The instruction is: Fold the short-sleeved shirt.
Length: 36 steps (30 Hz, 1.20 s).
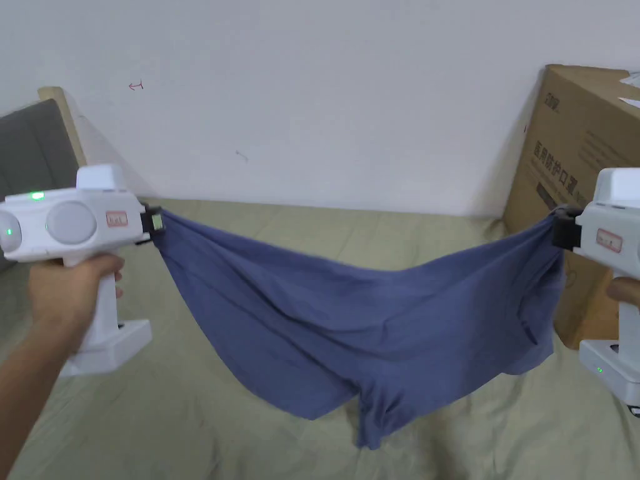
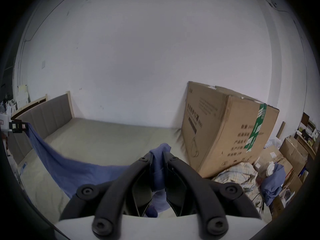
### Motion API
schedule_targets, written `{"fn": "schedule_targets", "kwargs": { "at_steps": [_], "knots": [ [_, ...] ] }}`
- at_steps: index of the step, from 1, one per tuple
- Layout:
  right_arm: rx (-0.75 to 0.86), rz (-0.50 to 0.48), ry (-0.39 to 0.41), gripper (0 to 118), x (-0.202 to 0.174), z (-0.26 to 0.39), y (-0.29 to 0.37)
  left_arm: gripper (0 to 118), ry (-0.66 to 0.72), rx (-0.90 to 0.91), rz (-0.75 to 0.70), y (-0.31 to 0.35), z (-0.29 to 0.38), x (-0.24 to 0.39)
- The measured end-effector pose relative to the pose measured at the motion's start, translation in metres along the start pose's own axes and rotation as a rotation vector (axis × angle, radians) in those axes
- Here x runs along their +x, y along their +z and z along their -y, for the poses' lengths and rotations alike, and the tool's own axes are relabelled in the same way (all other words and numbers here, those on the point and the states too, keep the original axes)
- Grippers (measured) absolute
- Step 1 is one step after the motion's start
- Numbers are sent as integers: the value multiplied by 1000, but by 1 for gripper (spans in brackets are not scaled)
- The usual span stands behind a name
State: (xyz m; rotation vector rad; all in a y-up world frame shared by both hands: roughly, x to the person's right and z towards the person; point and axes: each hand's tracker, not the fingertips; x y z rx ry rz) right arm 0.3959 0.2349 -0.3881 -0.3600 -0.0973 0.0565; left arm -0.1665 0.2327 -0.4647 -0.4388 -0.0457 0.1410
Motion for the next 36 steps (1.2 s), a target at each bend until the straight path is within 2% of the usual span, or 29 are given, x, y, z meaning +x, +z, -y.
{"fn": "schedule_targets", "kwargs": {
  "at_steps": [8,11,18,23,28,31,36],
  "knots": [
    [96,85,-6,8,14,-66,-30,3,-103,100,-105,-39,-96,12],
    [124,96,-9,8,19,-84,-42,3,-123,126,-104,-50,-121,15],
    [151,103,-45,8,18,-87,-78,3,-143,138,-126,-90,-135,10],
    [84,94,-63,8,9,-42,-112,3,-90,51,-121,-118,-82,0],
    [-56,76,-83,8,-3,33,-141,3,-52,-82,-131,-156,-4,-30],
    [-139,85,-74,8,-11,82,-144,3,-29,-170,-132,-152,51,-38],
    [-269,77,-101,8,-14,171,-131,3,-16,-313,-143,-132,149,-64]
  ]
}}
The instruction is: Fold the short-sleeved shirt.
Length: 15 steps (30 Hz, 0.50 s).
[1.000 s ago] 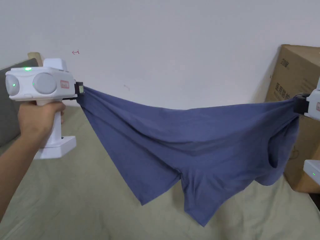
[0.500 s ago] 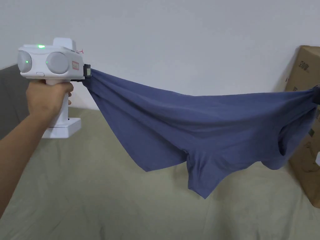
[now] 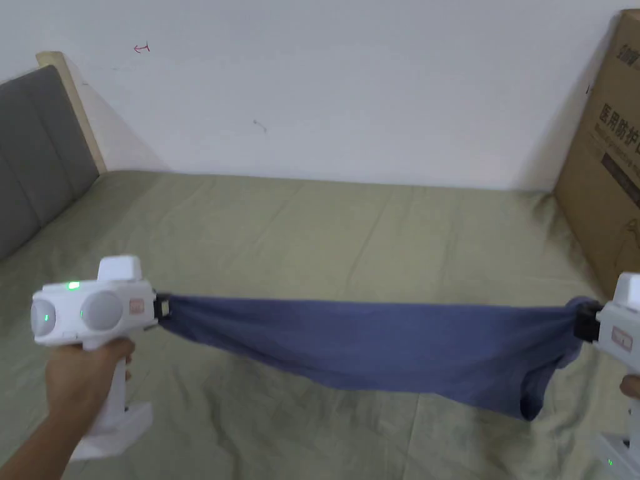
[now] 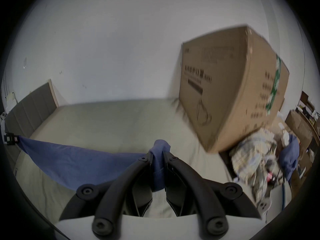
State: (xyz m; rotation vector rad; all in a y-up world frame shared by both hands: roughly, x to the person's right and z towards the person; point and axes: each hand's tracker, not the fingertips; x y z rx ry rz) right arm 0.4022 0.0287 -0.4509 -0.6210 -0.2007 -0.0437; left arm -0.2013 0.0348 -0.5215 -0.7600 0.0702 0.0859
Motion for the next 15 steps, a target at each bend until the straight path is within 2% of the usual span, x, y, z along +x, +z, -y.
{"fn": "schedule_targets", "kwargs": {
  "at_steps": [6,9,15],
  "knots": [
    [-112,0,-36,8,0,86,41,2,13,-115,-15,6,92,-36],
    [-144,-3,-83,8,5,114,59,2,17,-144,-20,25,125,-42],
    [-160,-10,-143,8,16,145,95,2,61,-159,-17,64,155,-52]
  ]
}}
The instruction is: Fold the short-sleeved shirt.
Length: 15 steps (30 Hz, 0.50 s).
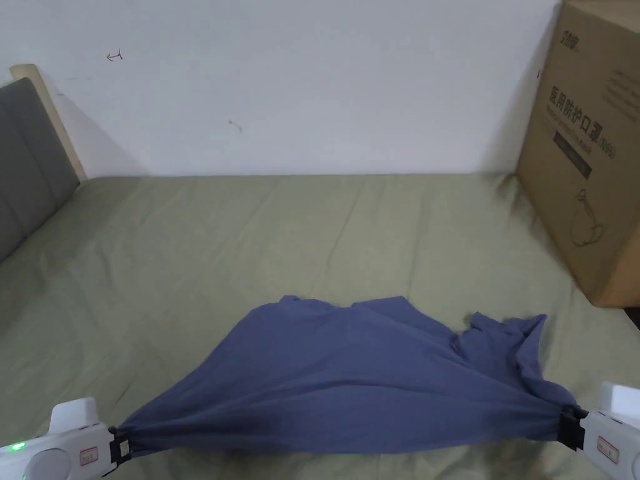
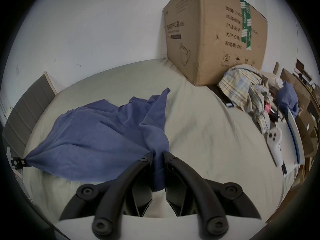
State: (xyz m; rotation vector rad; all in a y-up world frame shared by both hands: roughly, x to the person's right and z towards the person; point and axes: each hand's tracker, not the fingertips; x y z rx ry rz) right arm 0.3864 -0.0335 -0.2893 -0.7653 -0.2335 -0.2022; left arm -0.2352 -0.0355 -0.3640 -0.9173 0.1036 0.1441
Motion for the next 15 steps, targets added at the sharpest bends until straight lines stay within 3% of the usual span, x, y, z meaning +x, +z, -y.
{"fn": "schedule_targets", "kwargs": {
  "at_steps": [7,15],
  "knots": [
    [-51,4,-48,8,16,45,51,2,2,-4,-2,33,39,-27],
    [-173,39,-28,9,18,97,69,2,0,-53,-29,41,84,-45]
  ]
}}
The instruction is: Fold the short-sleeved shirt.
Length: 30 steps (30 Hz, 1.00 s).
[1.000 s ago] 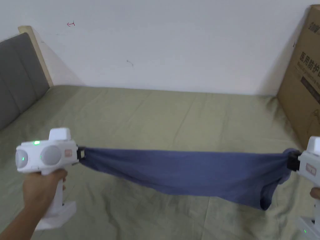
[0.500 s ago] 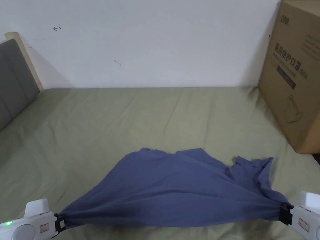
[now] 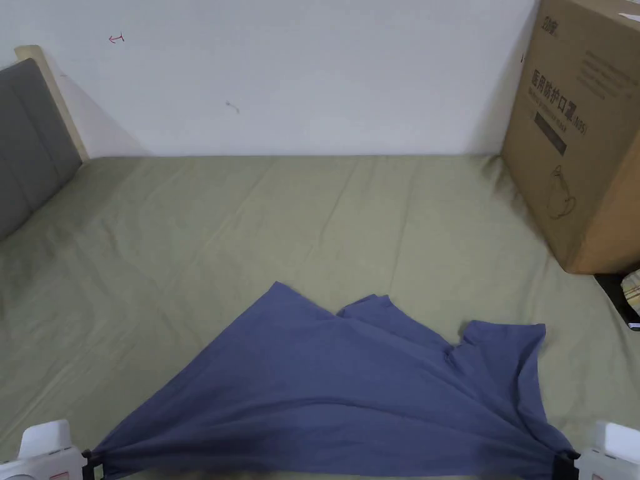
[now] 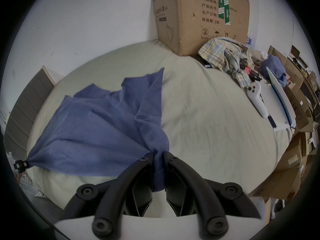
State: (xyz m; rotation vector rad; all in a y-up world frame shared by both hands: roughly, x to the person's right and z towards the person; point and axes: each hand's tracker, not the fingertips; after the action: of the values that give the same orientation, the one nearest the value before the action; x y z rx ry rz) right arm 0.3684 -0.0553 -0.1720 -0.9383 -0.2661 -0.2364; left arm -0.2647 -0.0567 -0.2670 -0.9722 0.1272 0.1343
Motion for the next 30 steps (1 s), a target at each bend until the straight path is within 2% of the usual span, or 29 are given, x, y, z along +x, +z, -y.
{"fn": "schedule_targets", "kwargs": {
  "at_steps": [6,12,14,15,16,17,18,19,25,30],
  "knots": [
    [-128,31,27,9,-8,13,-25,3,-34,-87,-40,-14,18,12],
    [-154,53,23,9,-10,14,-37,3,-68,-146,-67,-33,29,10],
    [-122,48,27,11,-11,9,-27,22,-67,-138,-64,-26,22,15],
    [-90,59,39,21,-13,3,-19,49,-45,-128,-47,-15,11,25],
    [-44,59,55,36,-16,-2,-7,73,-19,-100,-1,-6,4,30],
    [-2,46,55,57,-18,-9,2,91,-13,-78,35,2,-3,36],
    [41,38,52,79,-20,-17,12,102,-11,-27,63,13,-10,43],
    [92,22,49,88,-23,-26,25,102,-11,34,78,24,-19,53],
    [438,-27,88,88,-47,-77,111,102,-93,365,173,108,-52,116],
    [668,-5,120,88,-63,-95,157,102,-116,617,208,150,-75,154]
  ]
}}
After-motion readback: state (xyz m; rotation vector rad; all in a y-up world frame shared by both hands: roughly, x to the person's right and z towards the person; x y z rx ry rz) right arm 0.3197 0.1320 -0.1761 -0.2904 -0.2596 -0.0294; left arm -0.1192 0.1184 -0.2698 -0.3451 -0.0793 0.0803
